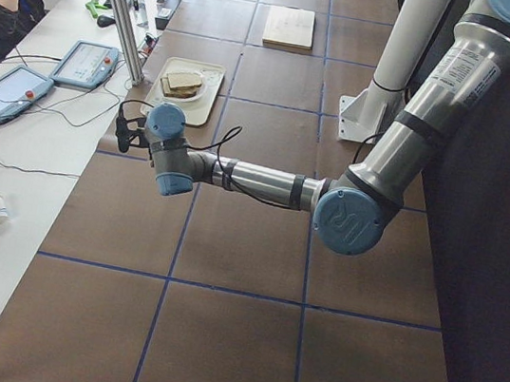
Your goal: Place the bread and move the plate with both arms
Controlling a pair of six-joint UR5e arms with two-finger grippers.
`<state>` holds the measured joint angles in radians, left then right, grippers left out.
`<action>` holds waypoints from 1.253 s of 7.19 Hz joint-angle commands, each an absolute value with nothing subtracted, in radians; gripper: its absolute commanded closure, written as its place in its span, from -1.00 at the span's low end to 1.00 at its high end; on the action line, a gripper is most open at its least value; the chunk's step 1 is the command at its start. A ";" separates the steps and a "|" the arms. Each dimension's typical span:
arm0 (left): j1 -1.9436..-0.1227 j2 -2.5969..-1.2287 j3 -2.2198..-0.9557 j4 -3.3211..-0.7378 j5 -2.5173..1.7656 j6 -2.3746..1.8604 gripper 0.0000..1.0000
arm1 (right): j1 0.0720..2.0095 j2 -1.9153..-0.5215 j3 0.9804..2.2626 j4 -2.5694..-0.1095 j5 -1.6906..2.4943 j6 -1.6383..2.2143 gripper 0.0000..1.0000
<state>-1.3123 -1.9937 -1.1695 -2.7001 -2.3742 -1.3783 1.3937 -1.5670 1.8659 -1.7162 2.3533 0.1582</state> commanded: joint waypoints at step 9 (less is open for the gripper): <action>-1.480 -1.760 -1.578 -1.645 -2.135 -0.194 -1.00 | 1.407 -1.574 1.850 -1.717 2.339 0.158 -1.00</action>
<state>-1.4826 -1.7959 -1.5317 -1.7905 -2.1055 -0.2909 1.4024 -1.5716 1.8504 -1.7165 2.3393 0.1592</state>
